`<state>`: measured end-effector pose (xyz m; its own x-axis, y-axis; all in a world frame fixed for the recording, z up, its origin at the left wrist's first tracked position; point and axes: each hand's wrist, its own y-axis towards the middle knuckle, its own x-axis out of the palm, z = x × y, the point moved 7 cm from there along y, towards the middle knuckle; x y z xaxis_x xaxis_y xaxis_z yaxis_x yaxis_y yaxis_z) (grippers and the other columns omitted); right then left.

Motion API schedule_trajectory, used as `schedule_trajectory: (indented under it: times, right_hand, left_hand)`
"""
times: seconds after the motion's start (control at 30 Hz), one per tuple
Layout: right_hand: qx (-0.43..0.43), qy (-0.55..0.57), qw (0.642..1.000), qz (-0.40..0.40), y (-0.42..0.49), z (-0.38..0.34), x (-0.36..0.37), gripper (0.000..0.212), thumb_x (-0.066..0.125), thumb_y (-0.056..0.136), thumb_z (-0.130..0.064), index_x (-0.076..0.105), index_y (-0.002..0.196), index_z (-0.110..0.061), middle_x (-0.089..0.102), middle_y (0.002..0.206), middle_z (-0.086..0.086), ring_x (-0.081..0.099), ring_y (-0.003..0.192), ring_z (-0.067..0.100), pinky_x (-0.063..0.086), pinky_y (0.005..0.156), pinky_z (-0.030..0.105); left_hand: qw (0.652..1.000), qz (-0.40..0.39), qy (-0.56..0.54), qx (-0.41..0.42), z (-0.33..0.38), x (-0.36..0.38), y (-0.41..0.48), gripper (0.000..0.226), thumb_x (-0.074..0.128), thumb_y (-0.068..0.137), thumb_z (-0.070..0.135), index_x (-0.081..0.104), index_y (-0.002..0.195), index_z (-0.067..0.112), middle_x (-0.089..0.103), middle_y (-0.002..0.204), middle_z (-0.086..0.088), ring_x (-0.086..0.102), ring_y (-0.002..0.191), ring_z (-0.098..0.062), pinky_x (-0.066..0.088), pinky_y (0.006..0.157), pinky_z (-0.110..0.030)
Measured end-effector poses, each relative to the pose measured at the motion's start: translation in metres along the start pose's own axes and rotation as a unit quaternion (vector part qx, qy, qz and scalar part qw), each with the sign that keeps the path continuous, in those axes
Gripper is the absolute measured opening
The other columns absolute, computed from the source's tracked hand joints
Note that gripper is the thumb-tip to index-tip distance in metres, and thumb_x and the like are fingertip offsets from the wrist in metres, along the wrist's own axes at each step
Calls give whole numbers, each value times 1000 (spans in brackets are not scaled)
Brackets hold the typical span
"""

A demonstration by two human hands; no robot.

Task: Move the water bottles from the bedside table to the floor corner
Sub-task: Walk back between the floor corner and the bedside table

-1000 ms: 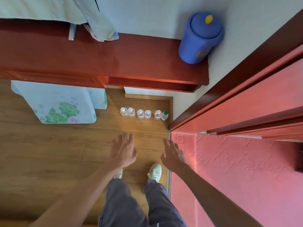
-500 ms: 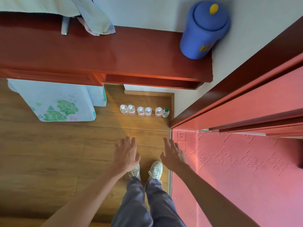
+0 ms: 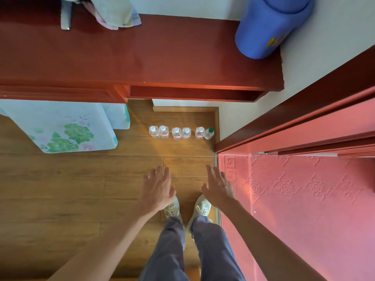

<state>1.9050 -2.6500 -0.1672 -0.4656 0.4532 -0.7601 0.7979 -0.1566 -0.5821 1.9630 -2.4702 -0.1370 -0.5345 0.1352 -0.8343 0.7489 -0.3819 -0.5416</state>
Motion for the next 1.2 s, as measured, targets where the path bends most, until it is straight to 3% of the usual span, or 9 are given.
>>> schedule_trajectory:
  times: [0.13,0.47,0.77,0.93,1.2]
  right_hand:
    - [-3,6,1000,0,15,6,9,61,48,93,-24,22,147,-19,37,142,5,43,123,24,48,96,41]
    - [-53,12,998,17,94,44,27,65,50,94,-24,20,151,-18,33,145,6,42,126,23,46,96,33]
    - [-71,-26,997,-7,180,97,78,67,47,97,-32,14,154,-17,28,148,8,36,132,26,44,105,39]
    - [-66,-30,997,13,225,117,94,62,52,93,-27,25,148,-19,35,141,8,43,125,26,50,95,41]
    - [-37,-45,998,37,298,122,105,61,54,90,-22,26,144,-20,38,136,7,47,120,28,46,92,43]
  left_hand:
    - [1000,-4,-3,-5,-2,15,14,59,51,88,46,43,133,9,52,127,-11,54,111,-27,49,87,-40]
    - [1000,19,-22,-11,21,69,97,62,47,90,47,35,138,9,47,133,-11,52,114,-26,49,92,-38]
    - [997,48,-48,-34,45,135,192,61,52,86,45,42,135,9,52,127,-14,55,111,-30,48,87,-43]
    - [996,65,-61,-23,49,161,239,59,51,87,43,40,134,9,49,124,-12,52,111,-29,46,88,-42]
    - [992,98,-81,14,47,180,316,57,51,88,40,39,135,9,51,126,-10,51,113,-31,45,86,-43]
